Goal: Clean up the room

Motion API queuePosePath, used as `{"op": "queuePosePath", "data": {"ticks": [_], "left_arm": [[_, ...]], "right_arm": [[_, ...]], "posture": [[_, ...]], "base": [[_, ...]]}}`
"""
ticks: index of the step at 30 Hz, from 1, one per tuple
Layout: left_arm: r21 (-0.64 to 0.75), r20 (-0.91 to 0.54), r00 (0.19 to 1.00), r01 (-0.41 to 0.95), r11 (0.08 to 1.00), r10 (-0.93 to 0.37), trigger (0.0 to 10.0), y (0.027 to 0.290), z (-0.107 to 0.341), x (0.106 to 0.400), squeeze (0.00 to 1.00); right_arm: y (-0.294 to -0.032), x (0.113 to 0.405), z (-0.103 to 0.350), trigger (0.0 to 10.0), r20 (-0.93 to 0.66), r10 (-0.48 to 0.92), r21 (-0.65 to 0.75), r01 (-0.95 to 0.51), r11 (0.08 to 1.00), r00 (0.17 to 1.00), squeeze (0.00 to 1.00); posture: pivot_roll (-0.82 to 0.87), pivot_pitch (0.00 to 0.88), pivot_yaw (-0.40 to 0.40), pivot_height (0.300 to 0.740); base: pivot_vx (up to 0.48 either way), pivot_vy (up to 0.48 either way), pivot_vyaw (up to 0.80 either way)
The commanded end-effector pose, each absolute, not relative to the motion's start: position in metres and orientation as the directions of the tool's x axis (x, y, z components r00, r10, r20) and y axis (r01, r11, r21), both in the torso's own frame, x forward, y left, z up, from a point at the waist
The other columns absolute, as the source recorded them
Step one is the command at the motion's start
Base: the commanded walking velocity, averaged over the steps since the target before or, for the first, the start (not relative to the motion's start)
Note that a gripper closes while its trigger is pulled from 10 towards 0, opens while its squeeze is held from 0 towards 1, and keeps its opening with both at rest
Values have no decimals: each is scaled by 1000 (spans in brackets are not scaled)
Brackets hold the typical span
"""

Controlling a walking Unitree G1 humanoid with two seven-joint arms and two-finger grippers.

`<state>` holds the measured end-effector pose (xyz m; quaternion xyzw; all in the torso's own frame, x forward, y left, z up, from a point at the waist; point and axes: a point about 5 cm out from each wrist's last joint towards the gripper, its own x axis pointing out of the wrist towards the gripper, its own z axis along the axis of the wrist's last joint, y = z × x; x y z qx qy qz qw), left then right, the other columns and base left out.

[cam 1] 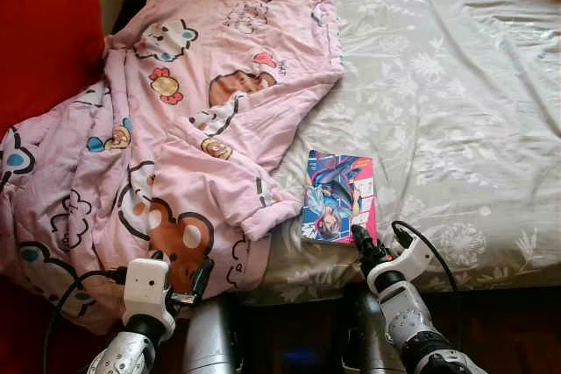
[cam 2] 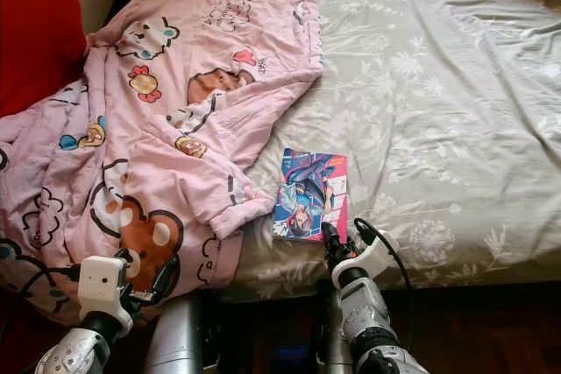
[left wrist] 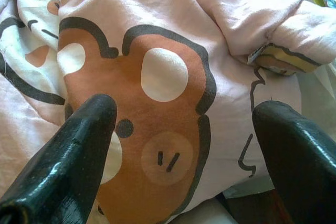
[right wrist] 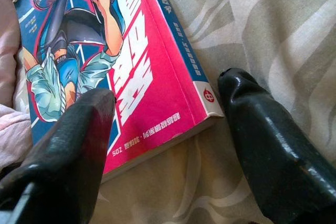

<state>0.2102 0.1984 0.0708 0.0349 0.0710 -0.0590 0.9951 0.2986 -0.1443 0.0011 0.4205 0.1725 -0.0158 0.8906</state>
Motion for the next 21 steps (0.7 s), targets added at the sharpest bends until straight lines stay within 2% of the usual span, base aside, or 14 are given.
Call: {"op": "queuePosePath", "data": {"ticks": [1, 21], "left_arm": [[72, -170, 980, 116, 991, -102, 10000, 203, 69, 204, 0], [70, -155, 982, 117, 991, -105, 10000, 200, 66, 221, 0]], "right_arm": [[-135, 279, -20, 0, -412, 140, 749, 247, 615, 901, 0], [-136, 286, -12, 0, -374, 145, 739, 200, 643, 916, 0]], "posture": [[164, 282, 59, 582], [144, 219, 47, 582]], "base": [[0, 0, 0], [0, 0, 0]]}}
